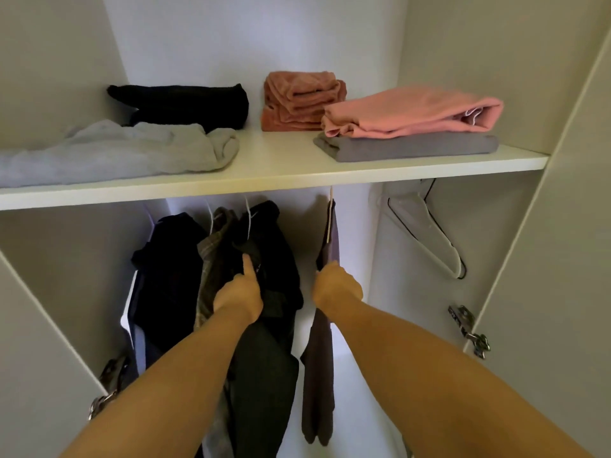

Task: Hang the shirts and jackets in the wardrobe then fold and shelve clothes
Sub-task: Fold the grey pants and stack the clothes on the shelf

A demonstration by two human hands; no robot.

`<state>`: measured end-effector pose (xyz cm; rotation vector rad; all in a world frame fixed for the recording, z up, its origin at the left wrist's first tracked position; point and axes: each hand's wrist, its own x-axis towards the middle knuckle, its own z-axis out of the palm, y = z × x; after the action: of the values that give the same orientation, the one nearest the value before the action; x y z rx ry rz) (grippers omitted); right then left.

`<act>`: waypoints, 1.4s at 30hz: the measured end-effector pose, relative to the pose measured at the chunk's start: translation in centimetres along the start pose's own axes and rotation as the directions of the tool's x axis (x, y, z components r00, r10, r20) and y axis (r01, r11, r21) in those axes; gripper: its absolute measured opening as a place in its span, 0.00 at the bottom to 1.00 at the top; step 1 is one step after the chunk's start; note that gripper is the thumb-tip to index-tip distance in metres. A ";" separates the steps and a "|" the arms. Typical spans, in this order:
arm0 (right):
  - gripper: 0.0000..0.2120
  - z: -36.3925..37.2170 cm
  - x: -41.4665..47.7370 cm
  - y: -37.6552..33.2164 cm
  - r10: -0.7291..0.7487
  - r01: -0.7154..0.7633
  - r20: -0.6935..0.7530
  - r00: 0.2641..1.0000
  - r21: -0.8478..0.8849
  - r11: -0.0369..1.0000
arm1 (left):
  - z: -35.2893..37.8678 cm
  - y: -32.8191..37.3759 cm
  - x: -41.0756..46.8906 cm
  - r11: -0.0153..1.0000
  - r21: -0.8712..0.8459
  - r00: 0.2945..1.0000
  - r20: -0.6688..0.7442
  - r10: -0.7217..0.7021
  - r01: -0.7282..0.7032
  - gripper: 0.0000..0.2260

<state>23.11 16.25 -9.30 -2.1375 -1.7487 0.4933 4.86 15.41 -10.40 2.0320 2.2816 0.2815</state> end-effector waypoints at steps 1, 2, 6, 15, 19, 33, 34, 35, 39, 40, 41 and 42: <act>0.16 0.2 0.5 0.3 -0.003 0.004 0.027 1.000 -0.035 0.999 | 0.7 0.0 0.3 1.000 0.019 1.000 0.005 0.023 -0.024 0.40; 0.15 0.3 0.9 0.6 -0.008 0.010 0.041 0.999 -0.059 0.998 | 1.3 0.2 0.5 0.999 0.023 0.999 0.010 0.045 -0.045 0.41; 0.11 0.0 1.6 2.3 -0.003 0.004 0.017 1.000 -0.068 0.998 | 2.4 1.8 0.9 0.996 -0.045 0.997 0.007 0.073 -0.072 0.42; 0.08 -4.5 2.5 6.0 0.056 -0.060 -0.027 0.998 -0.134 0.989 | 3.1 8.7 0.7 0.979 -0.162 0.992 -0.010 0.124 -0.124 0.43; 0.11 -6.3 3.2 8.4 0.086 -0.091 -0.044 0.995 -0.120 0.989 | 3.3 11.5 0.5 0.978 -0.173 0.993 0.003 0.120 -0.117 0.43; 0.10 -9.7 5.2 13.6 0.112 -0.121 -0.062 0.992 -0.148 0.982 | 3.4 17.9 0.3 0.976 -0.157 0.985 0.068 0.161 -0.149 0.43; 0.11 -9.9 5.3 13.9 0.124 -0.132 -0.062 0.990 -0.151 0.980 | 3.4 17.9 0.4 0.979 -0.145 0.985 0.072 0.157 -0.146 0.42; 0.12 -10.1 5.3 14.1 0.136 -0.144 -0.062 0.989 -0.156 0.977 | 3.3 17.9 0.4 0.982 -0.129 0.986 0.076 0.149 -0.139 0.42; 0.14 -10.9 5.2 14.4 0.159 -0.167 -0.051 0.986 -0.215 0.962 | 2.7 16.8 0.5 0.975 -0.194 0.984 0.118 0.133 -0.109 0.37; 0.14 -11.1 5.0 14.3 0.167 -0.173 -0.045 0.985 -0.248 0.953 | 2.5 16.1 0.3 0.967 -0.232 0.987 0.092 0.131 -0.107 0.33; 0.15 -11.3 4.8 14.2 0.178 -0.183 -0.045 0.983 -0.290 0.939 | 2.2 15.2 0.2 0.965 -0.237 0.992 0.038 0.122 -0.110 0.31; 0.16 -11.6 4.6 13.8 0.188 -0.196 -0.056 0.980 -0.332 0.923 | 1.8 13.9 0.1 0.973 -0.200 0.993 -0.038 0.111 -0.116 0.29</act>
<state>41.32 17.67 -5.75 -2.5565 -1.7194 0.2253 18.77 17.20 -9.60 2.0673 2.0575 0.5276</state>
